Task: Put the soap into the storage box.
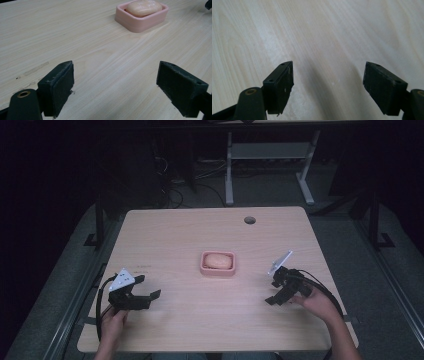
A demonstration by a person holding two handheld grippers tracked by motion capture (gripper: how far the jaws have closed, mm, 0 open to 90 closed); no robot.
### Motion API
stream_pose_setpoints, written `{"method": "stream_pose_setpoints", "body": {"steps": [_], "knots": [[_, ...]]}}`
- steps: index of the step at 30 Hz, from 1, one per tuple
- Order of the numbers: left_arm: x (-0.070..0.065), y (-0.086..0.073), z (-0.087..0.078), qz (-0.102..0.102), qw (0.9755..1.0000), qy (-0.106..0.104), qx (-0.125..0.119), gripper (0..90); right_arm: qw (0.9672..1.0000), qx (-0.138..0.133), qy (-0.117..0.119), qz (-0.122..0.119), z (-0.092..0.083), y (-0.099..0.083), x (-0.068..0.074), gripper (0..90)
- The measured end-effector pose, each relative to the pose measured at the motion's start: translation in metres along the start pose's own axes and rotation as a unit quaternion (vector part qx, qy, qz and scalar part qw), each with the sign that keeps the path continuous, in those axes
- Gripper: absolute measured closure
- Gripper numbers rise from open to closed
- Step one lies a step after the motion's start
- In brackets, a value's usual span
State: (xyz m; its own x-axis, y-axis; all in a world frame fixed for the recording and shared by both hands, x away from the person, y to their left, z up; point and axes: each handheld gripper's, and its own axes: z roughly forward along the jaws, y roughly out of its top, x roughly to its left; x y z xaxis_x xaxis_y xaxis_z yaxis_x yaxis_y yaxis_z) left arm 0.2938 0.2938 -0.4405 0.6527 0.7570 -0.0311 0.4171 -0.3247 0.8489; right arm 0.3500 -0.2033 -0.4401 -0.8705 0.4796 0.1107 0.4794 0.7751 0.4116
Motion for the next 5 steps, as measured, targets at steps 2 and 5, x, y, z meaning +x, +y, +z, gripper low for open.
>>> {"method": "stream_pose_setpoints", "body": {"steps": [2, 5], "knots": [[0.000, 0.000, 0.000, 0.000, 1.0000, 0.000, 0.000, 14.3, 1.0000, -0.001, -0.001, 0.002, 0.000, -0.002, 0.001, 23.9], [-0.001, 0.000, 0.001, 0.001, 1.0000, 0.000, 0.001, 14.3, 0.9999, -0.013, -0.008, 0.005, -0.002, -0.014, 0.008, 23.4]]}}
